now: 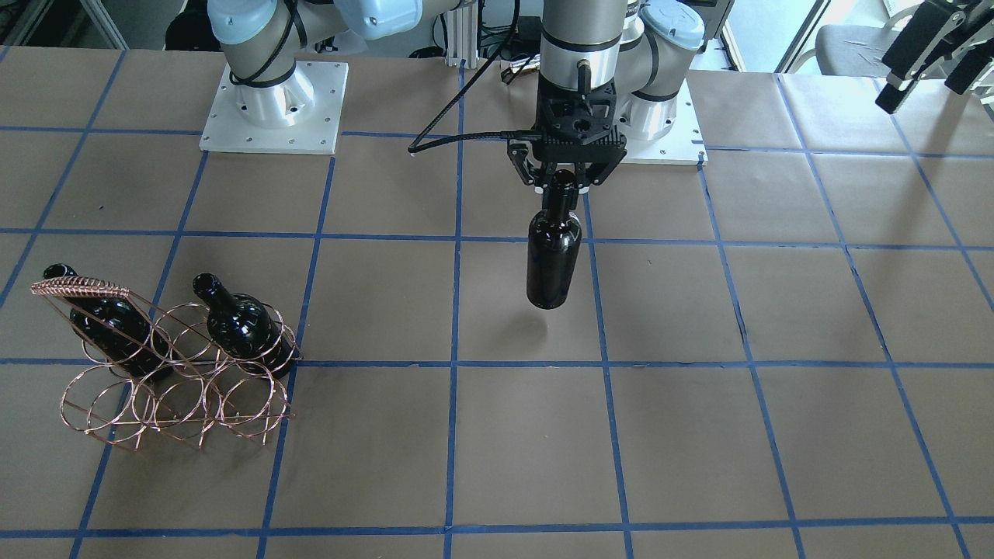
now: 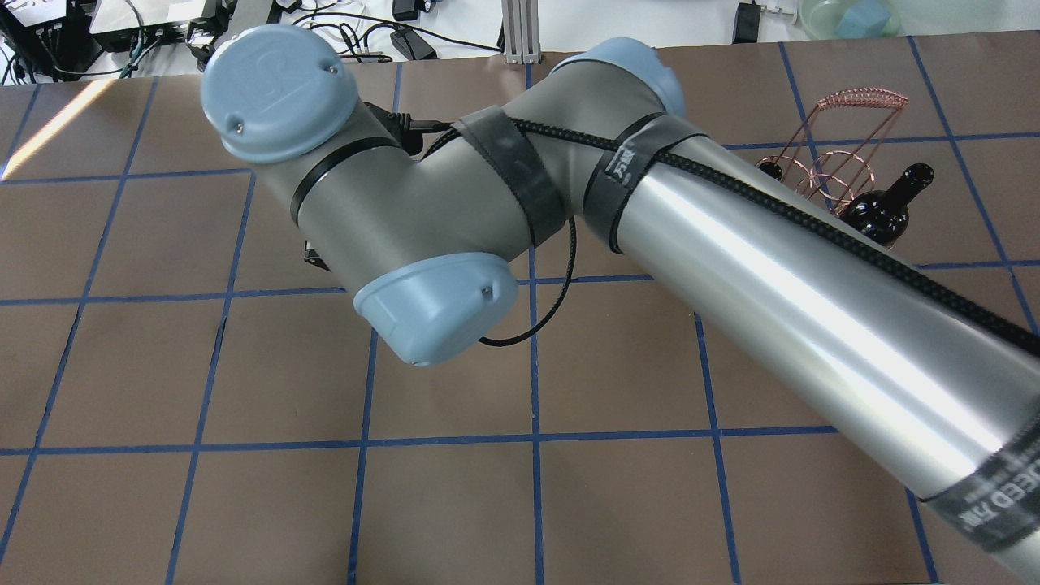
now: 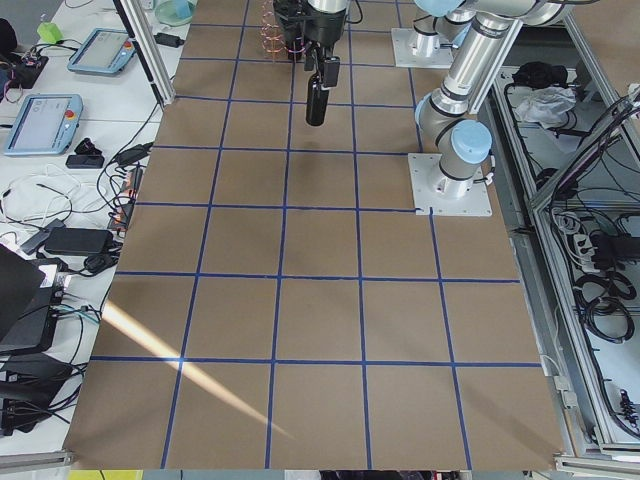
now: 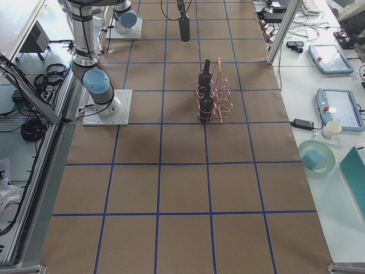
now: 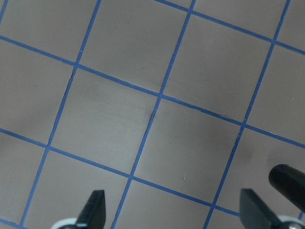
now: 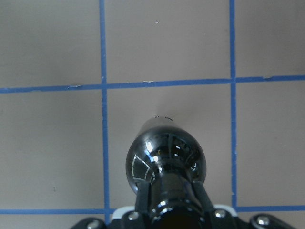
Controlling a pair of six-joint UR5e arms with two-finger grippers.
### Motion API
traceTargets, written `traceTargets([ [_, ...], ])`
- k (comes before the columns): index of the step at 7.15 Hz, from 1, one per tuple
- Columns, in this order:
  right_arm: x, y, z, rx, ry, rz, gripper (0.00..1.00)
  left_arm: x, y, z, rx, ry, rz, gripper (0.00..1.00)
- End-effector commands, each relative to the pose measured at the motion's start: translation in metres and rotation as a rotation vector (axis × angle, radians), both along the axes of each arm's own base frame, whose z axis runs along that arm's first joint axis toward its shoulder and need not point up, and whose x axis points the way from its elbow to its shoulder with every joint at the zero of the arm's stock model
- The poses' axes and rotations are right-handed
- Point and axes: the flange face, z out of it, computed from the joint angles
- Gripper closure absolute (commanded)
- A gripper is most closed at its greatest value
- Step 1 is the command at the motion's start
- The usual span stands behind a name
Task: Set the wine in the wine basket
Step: 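Carry the held bottle with the right gripper over the copper rack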
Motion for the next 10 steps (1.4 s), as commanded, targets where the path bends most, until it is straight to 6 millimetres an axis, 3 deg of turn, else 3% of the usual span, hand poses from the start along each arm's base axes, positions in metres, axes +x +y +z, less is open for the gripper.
traceTargets([
  [1, -0.081, -0.033, 0.035, 0.026, 0.045, 0.03, 0.99, 0.0, 0.0, 0.0, -0.001, 0.001, 0.0, 0.0],
  [3, -0.163, -0.049, 0.068, 0.058, 0.08, 0.063, 1.0, 0.0, 0.0, -0.001, 0.0, 0.002, 0.0, 0.0],
  [5, -0.259, -0.037, 0.115, 0.085, 0.125, 0.081, 1.0, 0.0, 0.0, -0.001, 0.0, 0.002, 0.0, 0.0],
  [6, -0.3, -0.03, 0.127, 0.117, 0.123, 0.09, 1.0, 0.0, -0.001, -0.001, 0.002, 0.003, 0.0, 0.0],
  [8, -0.333, -0.028, 0.14, 0.103, 0.147, 0.196, 1.0, 0.0, 0.0, -0.001, 0.0, 0.002, 0.0, 0.0],
  [9, -0.36, -0.037, 0.137, 0.111, 0.154, 0.232, 1.0, 0.0, -0.001, -0.001, 0.002, 0.003, -0.002, 0.0],
  [10, -0.405, -0.046, 0.133, 0.119, 0.132, 0.221, 1.0, 0.0, 0.0, -0.001, 0.0, 0.002, 0.0, 0.0],
])
